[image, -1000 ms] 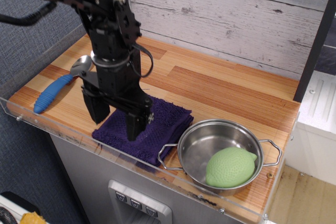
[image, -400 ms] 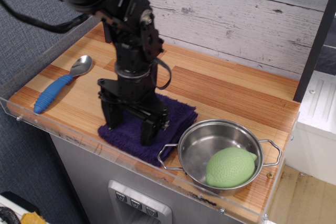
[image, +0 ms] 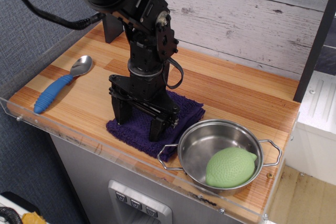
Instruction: Move the purple towel to the back edge of the table
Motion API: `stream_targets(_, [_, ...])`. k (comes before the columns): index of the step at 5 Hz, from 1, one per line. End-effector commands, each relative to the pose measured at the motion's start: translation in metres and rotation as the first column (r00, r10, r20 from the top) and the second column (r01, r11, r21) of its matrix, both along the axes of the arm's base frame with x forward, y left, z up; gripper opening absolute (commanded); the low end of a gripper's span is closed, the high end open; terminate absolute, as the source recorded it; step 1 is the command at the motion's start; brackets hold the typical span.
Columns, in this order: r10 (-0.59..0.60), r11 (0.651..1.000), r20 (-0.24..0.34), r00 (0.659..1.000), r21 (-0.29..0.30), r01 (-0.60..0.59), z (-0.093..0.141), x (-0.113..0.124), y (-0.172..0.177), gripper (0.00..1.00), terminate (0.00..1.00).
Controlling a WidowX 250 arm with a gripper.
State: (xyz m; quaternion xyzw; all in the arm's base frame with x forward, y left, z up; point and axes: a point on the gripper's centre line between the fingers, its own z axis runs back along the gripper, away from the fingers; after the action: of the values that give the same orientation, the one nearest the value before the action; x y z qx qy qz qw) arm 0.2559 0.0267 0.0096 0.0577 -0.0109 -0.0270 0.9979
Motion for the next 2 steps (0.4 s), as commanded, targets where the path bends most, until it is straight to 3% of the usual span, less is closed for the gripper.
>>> stream_targets(1, [0.042,0.999,-0.068,0.997,-0.025,-0.043,-0.030,0.001,0.015,1.00,0.00])
stream_targets(2, [0.076,0.996,-0.073,0.994,-0.031,-0.079,-0.034,0.013,0.029,1.00,0.00])
